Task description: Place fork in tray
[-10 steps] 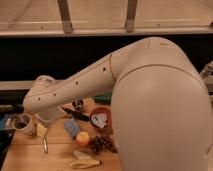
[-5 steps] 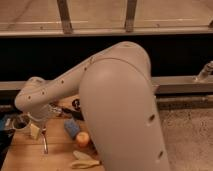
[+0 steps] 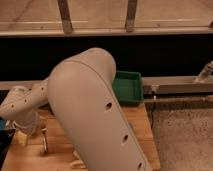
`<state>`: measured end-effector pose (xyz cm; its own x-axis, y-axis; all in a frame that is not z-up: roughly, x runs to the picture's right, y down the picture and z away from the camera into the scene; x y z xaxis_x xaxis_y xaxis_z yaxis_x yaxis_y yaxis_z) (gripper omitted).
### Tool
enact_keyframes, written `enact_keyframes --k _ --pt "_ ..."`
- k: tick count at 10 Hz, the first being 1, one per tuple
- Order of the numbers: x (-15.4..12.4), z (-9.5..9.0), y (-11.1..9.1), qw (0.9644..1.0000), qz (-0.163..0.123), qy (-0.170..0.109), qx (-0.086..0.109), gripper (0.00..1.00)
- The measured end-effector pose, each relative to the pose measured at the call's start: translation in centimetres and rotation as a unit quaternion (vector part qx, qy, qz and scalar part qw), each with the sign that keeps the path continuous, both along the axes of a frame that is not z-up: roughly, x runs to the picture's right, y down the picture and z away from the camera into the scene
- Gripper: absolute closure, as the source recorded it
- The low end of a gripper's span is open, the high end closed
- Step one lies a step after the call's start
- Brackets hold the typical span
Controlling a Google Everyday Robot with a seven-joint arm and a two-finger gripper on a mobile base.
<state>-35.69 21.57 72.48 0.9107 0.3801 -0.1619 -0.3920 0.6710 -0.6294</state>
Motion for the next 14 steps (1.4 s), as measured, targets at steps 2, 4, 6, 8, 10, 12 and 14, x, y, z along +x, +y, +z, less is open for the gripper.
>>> enact_keyframes --k 2,4,6,8,10,12,14 --pt "-0.1 0.0 0.1 1.0000 0.000 0.000 -0.001 0.20" --pt "0.3 0.3 0.7 0.9998 0.006 0.011 -0.014 0.20" --pt "1.2 2.2 2.7 0.9985 0.020 0.034 -0.038 0.20" --pt "1.7 3.8 4.6 0.9966 0.027 0.053 -0.057 0.20" --pt "1.5 4.2 5.2 0.9949 0.032 0.071 -0.064 0.20" --pt "0.9 4.4 5.5 0.9936 0.037 0.091 -0.056 0.20" --pt "0.6 4.7 5.6 0.9925 0.039 0.105 -0.048 0.20"
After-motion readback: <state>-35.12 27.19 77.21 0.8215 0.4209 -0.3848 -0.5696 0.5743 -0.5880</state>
